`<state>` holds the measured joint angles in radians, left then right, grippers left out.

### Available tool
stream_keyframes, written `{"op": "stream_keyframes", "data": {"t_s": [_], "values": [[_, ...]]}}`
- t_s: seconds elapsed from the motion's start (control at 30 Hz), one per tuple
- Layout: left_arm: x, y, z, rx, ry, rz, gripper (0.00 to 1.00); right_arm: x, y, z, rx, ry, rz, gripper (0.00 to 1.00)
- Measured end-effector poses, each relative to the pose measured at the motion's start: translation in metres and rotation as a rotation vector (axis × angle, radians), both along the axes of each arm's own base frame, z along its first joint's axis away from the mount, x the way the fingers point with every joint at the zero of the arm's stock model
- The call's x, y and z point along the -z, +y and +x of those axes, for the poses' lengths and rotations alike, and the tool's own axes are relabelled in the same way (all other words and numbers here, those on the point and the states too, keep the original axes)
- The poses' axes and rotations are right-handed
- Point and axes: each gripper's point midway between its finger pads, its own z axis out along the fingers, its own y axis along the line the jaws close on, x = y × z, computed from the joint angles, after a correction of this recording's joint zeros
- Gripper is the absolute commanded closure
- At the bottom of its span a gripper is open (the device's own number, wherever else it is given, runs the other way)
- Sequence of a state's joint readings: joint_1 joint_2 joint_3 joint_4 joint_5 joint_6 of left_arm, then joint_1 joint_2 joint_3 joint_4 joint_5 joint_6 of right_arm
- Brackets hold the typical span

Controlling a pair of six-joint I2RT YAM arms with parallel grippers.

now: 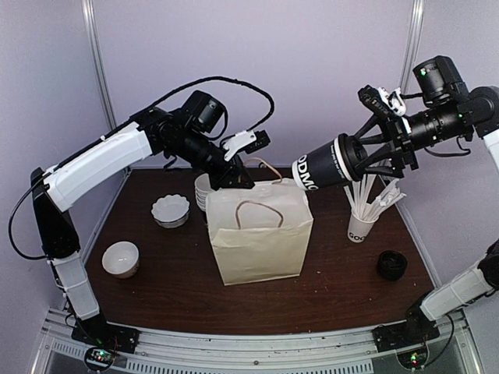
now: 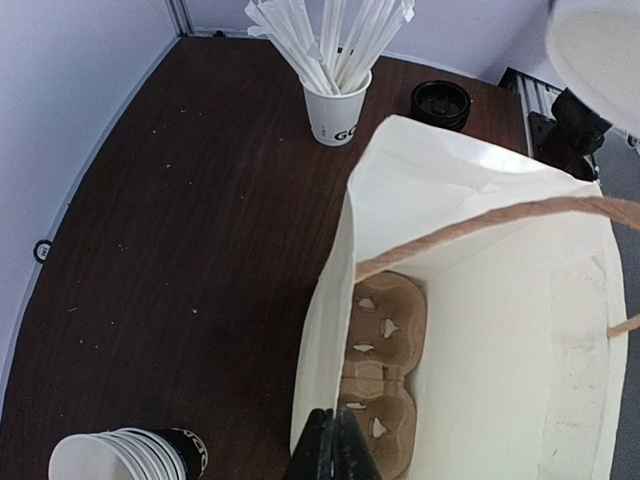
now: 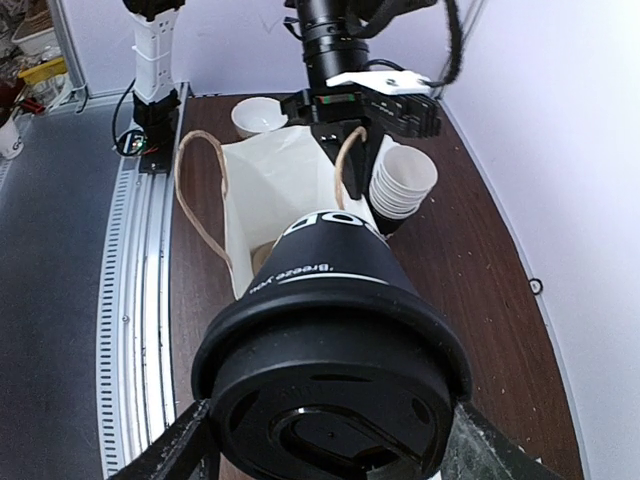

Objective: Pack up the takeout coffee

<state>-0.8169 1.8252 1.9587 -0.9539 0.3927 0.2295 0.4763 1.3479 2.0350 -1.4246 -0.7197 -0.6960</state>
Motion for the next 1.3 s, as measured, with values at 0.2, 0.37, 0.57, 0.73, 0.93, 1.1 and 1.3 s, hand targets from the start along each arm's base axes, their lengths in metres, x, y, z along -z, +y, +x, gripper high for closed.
{"op": "stream_keyframes", "data": {"t_s": [0.2, 0.37, 0.57, 0.73, 0.93, 1.1, 1.3], "values": [[-0.008, 0.001, -0.001, -0.028, 0.019, -0.014, 1.0, 0.008, 0.036, -0.016, -0.133, -0.002, -0.044, 0.38], [-0.009, 0.002, -0.004, -0.049, 0.03, 0.003, 1.0, 0.019, 0.055, -0.029, -0.19, -0.032, -0.112, 0.39], [-0.01, 0.004, -0.009, -0.052, 0.039, 0.022, 1.0, 0.044, 0.078, -0.027, -0.208, -0.059, -0.228, 0.39], [-0.01, 0.005, -0.014, -0.049, 0.046, 0.035, 1.0, 0.078, 0.1, -0.012, -0.195, -0.058, -0.349, 0.4], [-0.008, 0.002, -0.023, -0.038, 0.059, 0.046, 1.0, 0.101, 0.119, 0.002, -0.181, -0.073, -0.428, 0.4], [-0.009, 0.001, -0.027, -0.035, 0.062, 0.044, 1.0, 0.101, 0.13, 0.0, -0.182, -0.129, -0.453, 0.41], [-0.017, 0.003, -0.03, -0.037, 0.057, 0.03, 0.96, 0.112, 0.14, -0.006, -0.192, -0.167, -0.508, 0.42]]}}
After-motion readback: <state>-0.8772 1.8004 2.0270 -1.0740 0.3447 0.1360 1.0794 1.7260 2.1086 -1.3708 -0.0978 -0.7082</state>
